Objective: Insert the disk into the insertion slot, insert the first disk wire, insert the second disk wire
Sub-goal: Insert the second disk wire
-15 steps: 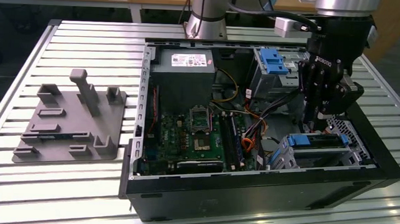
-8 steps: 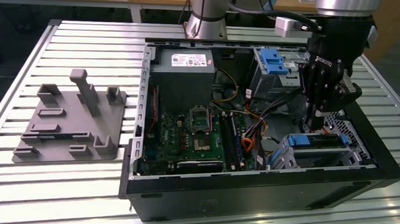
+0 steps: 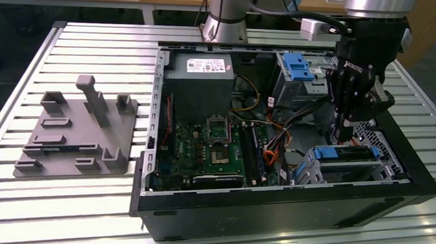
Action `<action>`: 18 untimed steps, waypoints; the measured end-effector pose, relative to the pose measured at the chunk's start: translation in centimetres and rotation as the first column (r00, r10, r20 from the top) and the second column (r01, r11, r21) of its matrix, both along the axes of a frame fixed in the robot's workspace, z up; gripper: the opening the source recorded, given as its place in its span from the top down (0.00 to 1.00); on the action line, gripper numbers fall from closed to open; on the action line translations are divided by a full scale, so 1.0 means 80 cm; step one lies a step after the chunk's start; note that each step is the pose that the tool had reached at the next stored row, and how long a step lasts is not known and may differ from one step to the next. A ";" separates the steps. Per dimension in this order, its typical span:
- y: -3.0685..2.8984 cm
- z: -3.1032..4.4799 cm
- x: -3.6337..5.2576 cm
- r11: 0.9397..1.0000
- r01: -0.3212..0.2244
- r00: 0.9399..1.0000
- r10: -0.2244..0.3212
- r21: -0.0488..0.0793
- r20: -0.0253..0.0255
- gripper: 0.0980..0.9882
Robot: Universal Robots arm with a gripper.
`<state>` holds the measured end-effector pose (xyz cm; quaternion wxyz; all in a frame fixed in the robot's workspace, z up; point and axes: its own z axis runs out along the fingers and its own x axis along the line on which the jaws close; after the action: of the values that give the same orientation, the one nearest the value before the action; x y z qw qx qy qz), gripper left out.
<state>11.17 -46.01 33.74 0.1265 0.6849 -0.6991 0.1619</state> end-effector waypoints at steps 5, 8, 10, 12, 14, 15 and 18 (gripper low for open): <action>0.0000 0.0000 0.000 1.000 0.000 1.000 0.000 0.000 0.000 0.95; 0.0000 0.0000 0.000 1.000 0.000 1.000 0.000 0.000 0.000 0.95; 0.0000 0.0000 0.000 1.000 0.000 1.000 0.000 0.000 0.000 0.95; 0.0000 0.0000 0.000 1.000 0.000 1.000 0.000 0.000 0.000 0.95; -0.0004 -0.0001 0.003 1.000 0.000 1.000 0.000 0.000 -0.002 0.95; -0.0008 -0.0001 0.004 1.000 0.000 1.000 0.000 0.002 -0.005 0.95; -0.0008 -0.0002 0.006 1.000 0.000 1.000 0.000 0.026 -0.009 0.95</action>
<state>11.61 -46.08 33.72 0.1211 0.6871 -0.7006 0.1497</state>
